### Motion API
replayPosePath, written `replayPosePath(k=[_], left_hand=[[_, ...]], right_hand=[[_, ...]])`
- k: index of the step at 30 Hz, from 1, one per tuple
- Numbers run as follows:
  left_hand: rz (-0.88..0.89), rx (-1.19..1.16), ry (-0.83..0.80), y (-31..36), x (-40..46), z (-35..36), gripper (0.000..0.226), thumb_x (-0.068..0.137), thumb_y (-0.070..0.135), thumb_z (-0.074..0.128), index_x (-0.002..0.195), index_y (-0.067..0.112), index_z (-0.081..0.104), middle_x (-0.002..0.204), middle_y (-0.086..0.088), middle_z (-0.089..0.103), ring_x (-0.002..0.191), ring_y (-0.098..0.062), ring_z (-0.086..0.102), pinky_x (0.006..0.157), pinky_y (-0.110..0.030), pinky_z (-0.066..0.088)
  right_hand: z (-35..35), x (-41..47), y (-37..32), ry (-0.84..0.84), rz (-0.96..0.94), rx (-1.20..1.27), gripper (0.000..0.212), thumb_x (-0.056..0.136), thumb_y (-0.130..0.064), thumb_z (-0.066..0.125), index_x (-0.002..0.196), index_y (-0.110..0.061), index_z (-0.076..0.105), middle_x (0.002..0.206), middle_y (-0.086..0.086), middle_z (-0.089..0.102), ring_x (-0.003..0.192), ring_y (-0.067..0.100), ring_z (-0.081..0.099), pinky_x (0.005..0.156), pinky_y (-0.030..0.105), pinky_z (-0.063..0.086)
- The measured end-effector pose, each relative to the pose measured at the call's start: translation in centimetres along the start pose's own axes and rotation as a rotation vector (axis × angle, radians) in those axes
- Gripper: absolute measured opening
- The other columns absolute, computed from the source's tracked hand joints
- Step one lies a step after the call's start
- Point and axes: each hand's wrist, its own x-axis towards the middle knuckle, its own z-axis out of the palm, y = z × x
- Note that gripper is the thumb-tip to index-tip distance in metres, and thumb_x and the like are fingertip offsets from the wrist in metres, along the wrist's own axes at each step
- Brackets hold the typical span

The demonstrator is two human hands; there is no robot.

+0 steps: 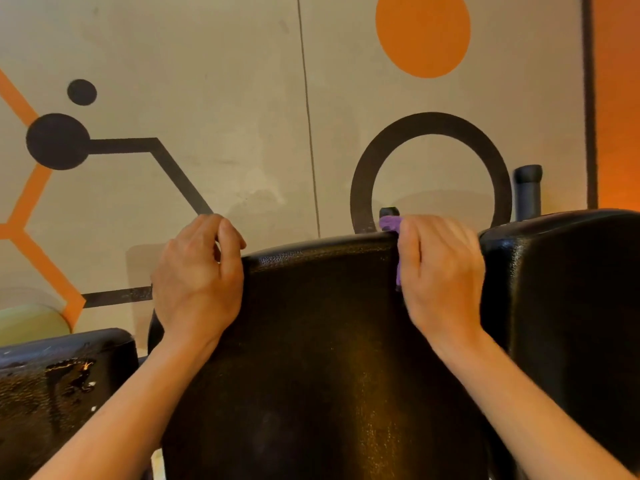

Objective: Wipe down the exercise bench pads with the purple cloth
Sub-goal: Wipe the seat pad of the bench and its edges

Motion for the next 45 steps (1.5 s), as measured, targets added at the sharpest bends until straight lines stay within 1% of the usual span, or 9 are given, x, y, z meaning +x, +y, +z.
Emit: replayPosePath(k=[7, 13, 15, 19, 25, 29, 35, 41, 45], left_hand=[[0.012, -0.021, 0.025, -0.1, 0.0, -0.1, 0.036, 0.102, 0.028, 0.032, 0.076, 0.021, 0.056, 0.078, 0.004, 0.057, 0.068, -0.008, 0.047, 0.061, -0.019, 0.033], [0.035, -0.045, 0.034, -0.2, 0.1, 0.1, 0.038, 0.102, 0.029, 0.029, 0.075, 0.021, 0.056, 0.078, 0.003, 0.057, 0.070, -0.013, 0.051, 0.066, -0.038, 0.042], [0.040, -0.030, 0.052, -0.1, 0.1, 0.1, 0.038, 0.102, 0.027, 0.030, 0.075, 0.021, 0.056, 0.077, 0.004, 0.057, 0.070, -0.015, 0.052, 0.066, -0.038, 0.042], [0.021, 0.001, 0.062, -0.1, 0.0, 0.2, 0.037, 0.101, 0.025, 0.030, 0.077, 0.019, 0.057, 0.081, 0.002, 0.058, 0.074, -0.020, 0.054, 0.064, -0.040, 0.043], [0.032, -0.004, 0.064, 0.1, 0.0, 0.0, 0.037, 0.100, 0.025, 0.030, 0.077, 0.017, 0.059, 0.081, 0.002, 0.059, 0.076, -0.020, 0.053, 0.066, -0.037, 0.039], [0.026, -0.039, 0.069, 0.1, 0.0, -0.1, 0.038, 0.099, 0.027, 0.030, 0.076, 0.019, 0.059, 0.082, 0.003, 0.061, 0.076, -0.018, 0.054, 0.067, -0.035, 0.040], [-0.005, -0.088, 0.063, 0.5, 0.0, -0.6, 0.038, 0.099, 0.026, 0.029, 0.082, 0.018, 0.062, 0.093, 0.002, 0.062, 0.085, -0.014, 0.053, 0.072, -0.030, 0.035], [0.112, -0.170, 0.067, -0.2, -1.3, -3.0, 0.039, 0.102, 0.030, 0.027, 0.102, 0.019, 0.065, 0.110, -0.002, 0.061, 0.102, -0.019, 0.056, 0.090, -0.041, 0.044], [0.168, -0.153, 0.034, -2.0, -3.3, -5.5, 0.034, 0.102, 0.028, 0.031, 0.103, 0.019, 0.065, 0.105, 0.003, 0.059, 0.104, -0.018, 0.054, 0.090, -0.039, 0.041]], right_hand=[[2.6, -0.4, -3.3, -0.123, -0.337, 0.016, 0.034, 0.102, -0.031, 0.040, 0.101, -0.013, 0.070, 0.093, -0.001, 0.071, 0.089, 0.014, 0.064, 0.090, 0.028, 0.046], [-0.4, 0.1, 4.3, -0.032, 0.299, 0.006, 0.038, 0.103, -0.028, 0.030, 0.084, -0.024, 0.062, 0.075, -0.012, 0.055, 0.078, 0.011, 0.054, 0.084, 0.027, 0.038], [0.8, 0.3, 1.3, -0.045, 0.215, -0.057, 0.041, 0.102, -0.031, 0.028, 0.087, -0.024, 0.065, 0.078, -0.012, 0.056, 0.079, 0.009, 0.050, 0.081, 0.021, 0.028], [2.0, -0.2, -2.0, -0.123, -0.172, 0.001, 0.035, 0.102, -0.034, 0.039, 0.093, -0.018, 0.069, 0.084, -0.005, 0.068, 0.080, 0.012, 0.060, 0.083, 0.026, 0.041], [-0.4, -0.5, 3.6, -0.093, 0.142, 0.079, 0.049, 0.100, -0.048, 0.024, 0.105, -0.025, 0.066, 0.098, -0.011, 0.066, 0.099, 0.006, 0.054, 0.093, 0.023, 0.035], [-0.1, -0.1, 2.2, 0.020, 0.256, 0.128, 0.029, 0.103, -0.036, 0.034, 0.082, -0.033, 0.054, 0.073, -0.017, 0.056, 0.083, 0.006, 0.051, 0.089, 0.029, 0.038], [-1.6, -0.3, 2.2, 0.169, 0.319, 0.311, 0.033, 0.102, -0.041, 0.035, 0.095, -0.031, 0.067, 0.071, -0.012, 0.067, 0.076, 0.013, 0.065, 0.082, 0.043, 0.053], [-3.0, -4.8, 0.6, 0.222, 0.307, 0.284, 0.028, 0.104, -0.031, 0.037, 0.104, -0.031, 0.065, 0.060, -0.014, 0.059, 0.074, 0.004, 0.062, 0.096, 0.030, 0.045], [-3.5, -8.7, -1.4, 0.245, 0.372, 0.351, 0.034, 0.104, -0.032, 0.035, 0.109, -0.028, 0.069, 0.060, -0.009, 0.064, 0.073, 0.005, 0.066, 0.099, 0.037, 0.046]])
